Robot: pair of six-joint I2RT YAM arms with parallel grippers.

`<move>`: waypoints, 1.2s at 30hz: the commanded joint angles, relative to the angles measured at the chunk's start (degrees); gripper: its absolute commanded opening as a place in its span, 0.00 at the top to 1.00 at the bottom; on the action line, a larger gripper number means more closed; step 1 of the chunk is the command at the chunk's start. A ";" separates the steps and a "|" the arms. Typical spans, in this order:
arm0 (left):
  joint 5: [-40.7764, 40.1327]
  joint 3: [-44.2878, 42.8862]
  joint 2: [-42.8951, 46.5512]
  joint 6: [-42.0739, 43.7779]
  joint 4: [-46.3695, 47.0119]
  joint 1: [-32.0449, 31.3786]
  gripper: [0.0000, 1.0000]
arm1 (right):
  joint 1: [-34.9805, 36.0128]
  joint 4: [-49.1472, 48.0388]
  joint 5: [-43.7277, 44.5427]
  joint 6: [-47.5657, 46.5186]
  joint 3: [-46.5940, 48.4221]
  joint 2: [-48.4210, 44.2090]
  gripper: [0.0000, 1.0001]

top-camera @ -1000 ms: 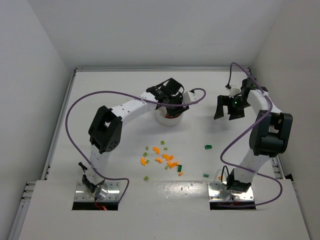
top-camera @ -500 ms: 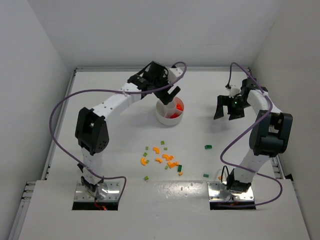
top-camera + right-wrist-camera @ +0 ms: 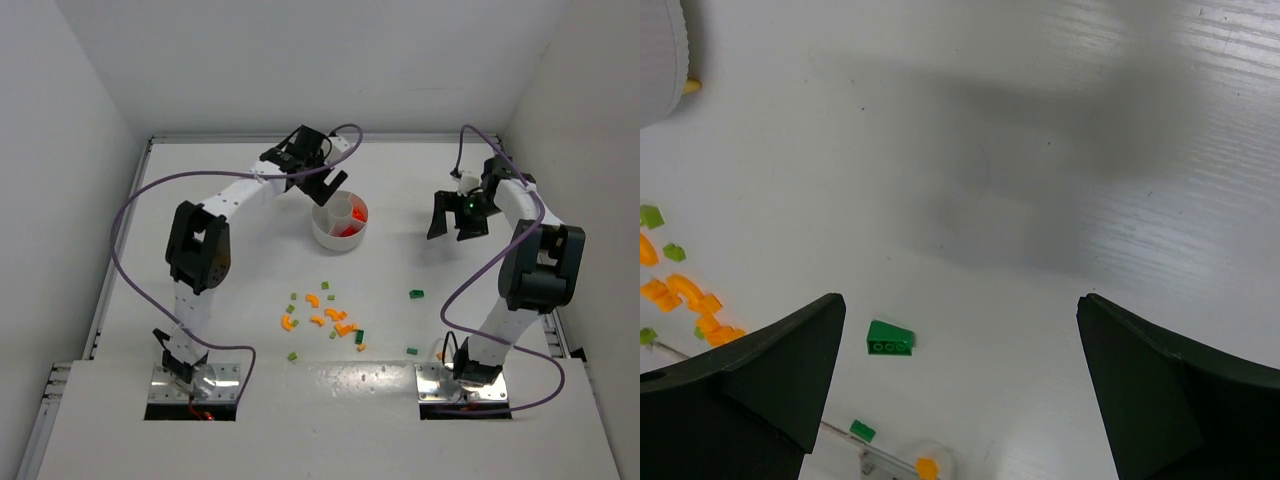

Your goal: Sort the legos into containers by color

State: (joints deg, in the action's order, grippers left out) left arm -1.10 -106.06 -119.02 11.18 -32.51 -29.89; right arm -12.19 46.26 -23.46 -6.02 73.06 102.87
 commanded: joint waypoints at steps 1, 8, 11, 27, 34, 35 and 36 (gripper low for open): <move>-1.53 -3.71 -1.90 0.25 0.61 0.36 0.00 | 0.41 -0.03 -1.15 -0.75 2.27 -0.04 0.00; -1.53 -4.86 -4.20 1.91 -0.62 0.36 0.00 | 0.41 -0.03 -0.62 -0.75 2.79 -0.04 0.00; 0.39 -3.28 -3.42 2.52 -1.14 0.89 0.00 | 0.41 -0.03 -0.62 -0.75 2.79 -0.04 0.00; 16.92 7.71 8.45 1.48 -0.10 1.41 0.00 | 0.41 0.50 -1.15 -0.75 4.37 1.63 0.00; 17.63 8.85 9.16 0.25 0.43 0.89 0.00 | 0.41 0.50 -1.15 -1.27 4.37 1.63 0.00; 16.93 9.38 9.16 0.25 0.43 0.89 0.00 | 0.41 0.50 -1.15 -1.27 4.37 1.63 0.00; 16.92 9.38 9.16 0.25 0.43 0.89 0.00 | 0.41 0.50 -1.15 -1.27 4.37 1.63 0.00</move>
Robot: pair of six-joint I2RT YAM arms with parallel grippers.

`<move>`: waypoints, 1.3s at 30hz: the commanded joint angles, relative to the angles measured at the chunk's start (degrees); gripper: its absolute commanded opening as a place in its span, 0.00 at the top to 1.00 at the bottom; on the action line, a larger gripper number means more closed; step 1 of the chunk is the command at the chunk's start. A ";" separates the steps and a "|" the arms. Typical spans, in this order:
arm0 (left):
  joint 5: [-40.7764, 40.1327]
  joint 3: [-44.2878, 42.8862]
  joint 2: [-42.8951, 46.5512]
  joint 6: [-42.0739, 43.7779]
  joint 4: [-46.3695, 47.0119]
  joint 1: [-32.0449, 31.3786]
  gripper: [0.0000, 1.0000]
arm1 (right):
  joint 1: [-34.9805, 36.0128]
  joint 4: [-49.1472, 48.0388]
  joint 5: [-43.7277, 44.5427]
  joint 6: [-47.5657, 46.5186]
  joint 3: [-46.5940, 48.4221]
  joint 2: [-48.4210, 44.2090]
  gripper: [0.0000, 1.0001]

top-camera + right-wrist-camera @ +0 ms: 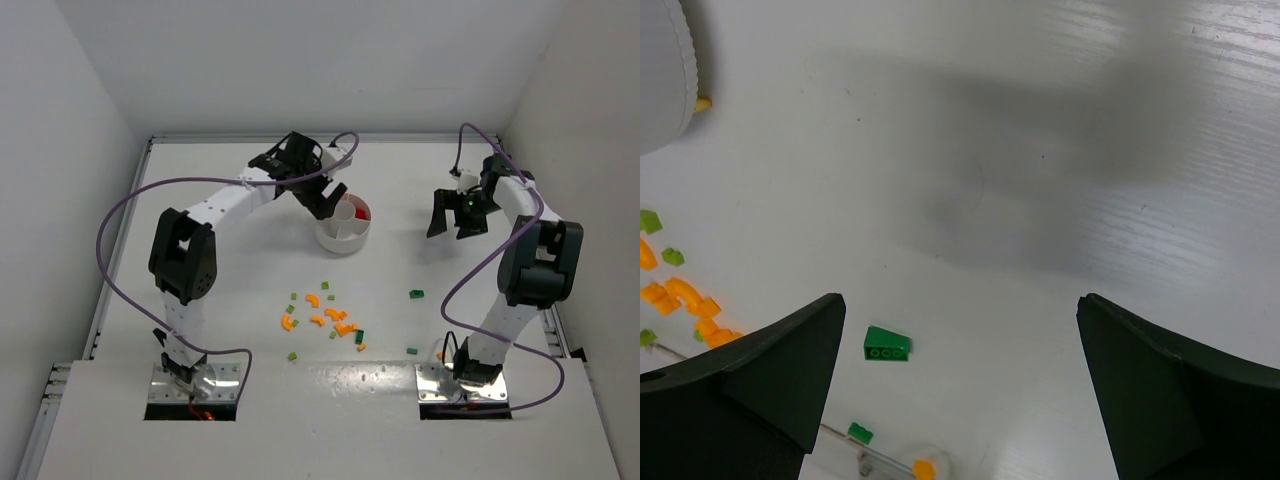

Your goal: Sort the legos into containers by color

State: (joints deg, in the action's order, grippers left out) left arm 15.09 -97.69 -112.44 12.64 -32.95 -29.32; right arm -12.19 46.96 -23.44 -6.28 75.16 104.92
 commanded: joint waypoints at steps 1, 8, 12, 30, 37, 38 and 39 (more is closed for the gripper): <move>0.73 1.01 2.58 -1.22 0.87 0.32 0.00 | 0.41 -0.20 -1.17 -1.01 2.28 -0.42 0.00; -0.59 3.38 2.05 -1.22 0.87 0.32 0.00 | 0.41 -0.20 -1.17 -1.01 1.75 -0.42 0.00; -0.59 5.49 3.45 -1.22 2.53 0.32 0.00 | 0.41 -0.20 -1.17 -1.01 1.75 -0.95 0.00; -14.75 7.34 16.99 -11.69 9.05 1.54 0.00 | 0.67 11.31 -1.24 -37.30 -1.26 -19.08 0.05; -5.27 7.33 19.10 -7.81 4.04 6.81 0.00 | 4.52 20.99 -1.54 -49.96 -0.68 -11.49 0.19; -4.12 7.34 19.10 -7.81 4.03 7.60 0.00 | 5.84 20.11 -0.56 -51.45 -2.02 -12.19 0.20; -2.89 8.12 19.10 -7.81 3.42 8.31 0.00 | 7.16 18.10 0.32 -51.46 -3.51 -12.90 0.20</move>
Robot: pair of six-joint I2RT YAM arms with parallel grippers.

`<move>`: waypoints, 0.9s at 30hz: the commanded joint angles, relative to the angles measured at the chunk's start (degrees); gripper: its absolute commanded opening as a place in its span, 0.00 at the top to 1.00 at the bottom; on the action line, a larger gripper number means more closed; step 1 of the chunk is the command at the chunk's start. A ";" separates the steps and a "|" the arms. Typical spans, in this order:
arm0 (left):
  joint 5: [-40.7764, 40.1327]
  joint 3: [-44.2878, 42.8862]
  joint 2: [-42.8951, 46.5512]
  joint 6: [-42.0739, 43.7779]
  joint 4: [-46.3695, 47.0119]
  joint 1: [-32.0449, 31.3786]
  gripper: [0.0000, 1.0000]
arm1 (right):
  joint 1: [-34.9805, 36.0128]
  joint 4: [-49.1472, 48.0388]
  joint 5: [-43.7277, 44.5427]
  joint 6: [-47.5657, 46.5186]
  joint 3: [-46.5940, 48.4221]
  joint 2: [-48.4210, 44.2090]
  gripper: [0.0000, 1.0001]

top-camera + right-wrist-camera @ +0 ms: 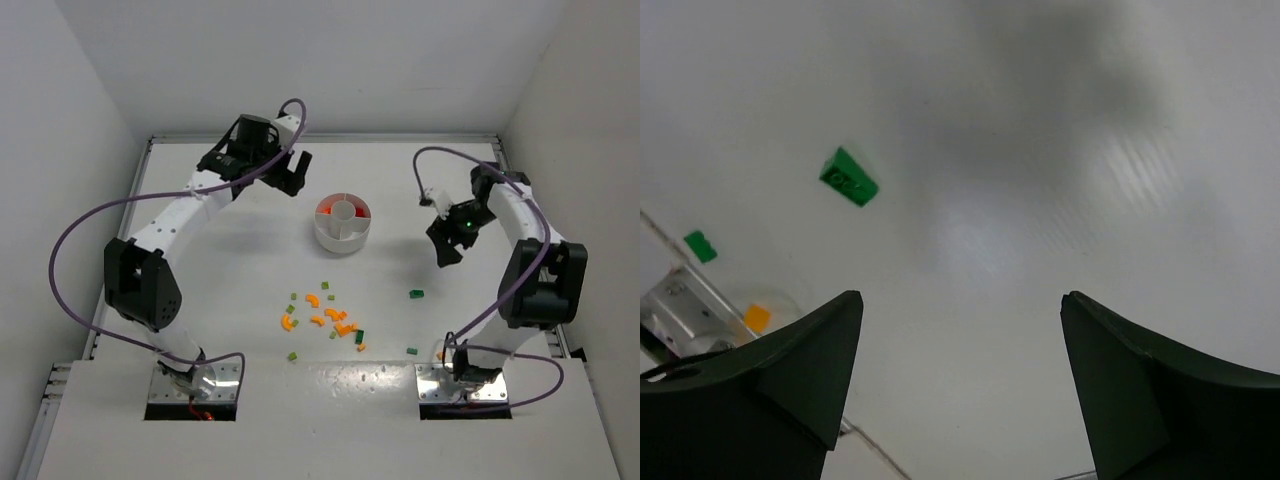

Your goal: Sort the legos into containers by color

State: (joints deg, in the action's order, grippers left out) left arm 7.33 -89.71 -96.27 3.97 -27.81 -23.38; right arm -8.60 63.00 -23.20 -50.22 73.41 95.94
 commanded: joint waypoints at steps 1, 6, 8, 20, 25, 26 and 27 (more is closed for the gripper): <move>6.88 0.93 2.93 0.87 -1.72 3.76 0.00 | 6.46 0.91 2.00 -8.14 -4.65 -5.14 0.20; 8.04 1.56 2.93 -0.97 -1.19 7.02 0.00 | 13.95 -3.32 5.36 -8.14 -10.82 -5.06 0.23; 9.27 1.56 2.23 -1.50 -1.19 8.26 0.00 | 16.85 -4.02 5.97 -7.62 -11.96 -4.45 0.24; 10.43 -0.11 -1.64 -2.12 -3.65 10.10 0.00 | 25.64 -20.02 15.64 -3.93 -22.69 -2.78 0.24; 9.81 -1.43 -3.66 -2.12 -4.18 10.63 0.00 | 27.59 -23.62 18.01 -1.29 -22.69 -0.15 0.26; 10.33 -1.43 -4.27 -2.12 -4.18 10.63 0.00 | 28.11 -23.63 18.02 -1.29 -22.69 0.73 0.27; 10.33 -1.95 -4.28 -2.12 -4.70 10.63 0.00 | 28.63 -23.63 18.54 -1.29 -22.00 0.74 0.31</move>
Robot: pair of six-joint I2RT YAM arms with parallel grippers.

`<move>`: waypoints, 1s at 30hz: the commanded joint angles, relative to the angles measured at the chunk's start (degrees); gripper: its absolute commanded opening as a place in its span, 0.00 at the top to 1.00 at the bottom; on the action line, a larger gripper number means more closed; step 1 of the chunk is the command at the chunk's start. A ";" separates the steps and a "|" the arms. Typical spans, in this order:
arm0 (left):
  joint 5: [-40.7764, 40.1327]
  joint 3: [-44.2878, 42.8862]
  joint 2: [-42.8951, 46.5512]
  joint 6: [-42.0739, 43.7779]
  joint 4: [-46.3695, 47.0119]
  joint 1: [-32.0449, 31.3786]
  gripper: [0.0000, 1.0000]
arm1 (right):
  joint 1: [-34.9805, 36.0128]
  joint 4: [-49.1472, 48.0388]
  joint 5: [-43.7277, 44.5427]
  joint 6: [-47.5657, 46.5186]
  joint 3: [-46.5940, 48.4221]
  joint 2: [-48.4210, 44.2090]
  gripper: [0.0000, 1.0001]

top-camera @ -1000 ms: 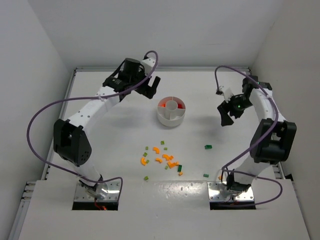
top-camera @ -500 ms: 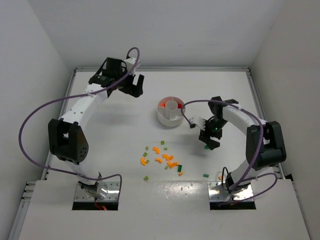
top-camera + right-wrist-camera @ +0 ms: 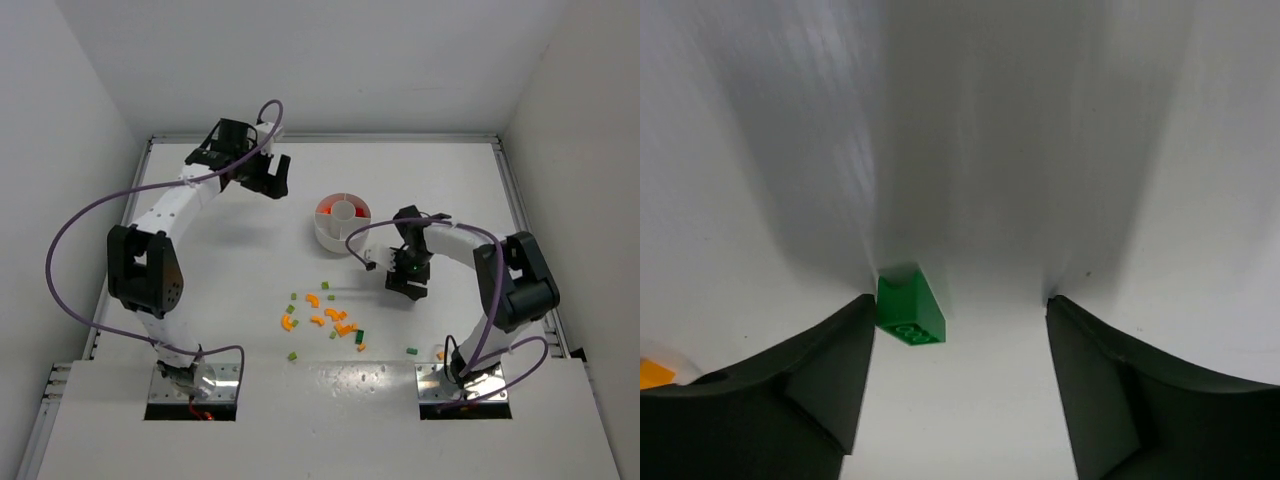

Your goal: Sort the legos into containers by color

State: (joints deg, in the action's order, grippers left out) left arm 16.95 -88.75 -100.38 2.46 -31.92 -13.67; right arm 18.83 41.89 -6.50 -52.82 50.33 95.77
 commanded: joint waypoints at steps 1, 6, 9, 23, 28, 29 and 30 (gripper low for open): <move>0.72 -2.92 -0.17 0.00 -0.60 0.93 0.00 | 1.21 -1.82 1.84 1.31 1.09 1.61 0.34; 0.19 -3.44 -1.22 1.06 -0.60 2.06 0.00 | 2.35 -1.11 3.07 0.00 -0.05 1.62 0.55; 0.19 -3.45 -2.62 1.06 -1.12 2.59 0.00 | 2.88 -1.11 3.60 0.00 -1.55 1.09 0.69; 1.94 -4.59 -3.16 2.19 -1.65 3.65 0.00 | 2.88 7.86 -11.94 10.61 24.16 0.47 0.97; 1.95 -4.59 -2.64 2.73 -1.65 3.65 0.00 | 4.10 6.19 -18.97 15.90 33.51 1.79 0.97; 1.95 -4.59 -2.63 2.73 -1.65 4.17 0.00 | 4.11 5.67 -19.77 16.51 36.05 2.31 0.97; 1.95 -4.59 -2.63 2.73 -1.65 4.18 0.00 | 4.81 5.66 -19.78 17.04 37.38 2.84 0.97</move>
State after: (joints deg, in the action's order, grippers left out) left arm 17.78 -91.07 -103.79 4.51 -34.11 -10.72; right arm 22.17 47.64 -19.86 -40.14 83.59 97.30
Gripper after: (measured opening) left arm 0.995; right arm 0.186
